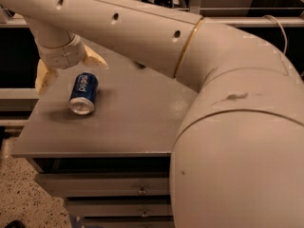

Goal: Place pepsi can upright

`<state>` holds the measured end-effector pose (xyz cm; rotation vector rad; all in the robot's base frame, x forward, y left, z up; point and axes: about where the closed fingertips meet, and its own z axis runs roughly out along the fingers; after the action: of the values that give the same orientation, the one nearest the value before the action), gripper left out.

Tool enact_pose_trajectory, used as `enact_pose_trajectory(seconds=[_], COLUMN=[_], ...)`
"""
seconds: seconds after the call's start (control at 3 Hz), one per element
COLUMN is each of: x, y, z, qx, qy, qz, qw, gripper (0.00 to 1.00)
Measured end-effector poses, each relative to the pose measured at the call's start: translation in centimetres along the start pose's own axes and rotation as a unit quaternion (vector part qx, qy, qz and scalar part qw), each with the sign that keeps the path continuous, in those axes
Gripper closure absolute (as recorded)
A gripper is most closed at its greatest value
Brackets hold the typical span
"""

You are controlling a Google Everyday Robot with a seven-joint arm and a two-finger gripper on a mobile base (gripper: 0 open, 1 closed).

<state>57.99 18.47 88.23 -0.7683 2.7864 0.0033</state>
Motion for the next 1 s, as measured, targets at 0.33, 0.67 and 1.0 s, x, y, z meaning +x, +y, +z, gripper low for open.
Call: enact_pose_trajectory(seconds=[0.33, 0.67, 1.0], x=[-0.7, -1.3, -1.3], y=[-0.4, -0.7, -1.0], z=[1.9, 2.8, 3.2], qx=[0.014, 0.037, 0.057], qy=[0.014, 0.021, 0.027], qz=[0.078, 0.121, 0.146], qw=[0.9968, 0.9917, 0.9873], gripper=[0.0, 0.0, 0.0])
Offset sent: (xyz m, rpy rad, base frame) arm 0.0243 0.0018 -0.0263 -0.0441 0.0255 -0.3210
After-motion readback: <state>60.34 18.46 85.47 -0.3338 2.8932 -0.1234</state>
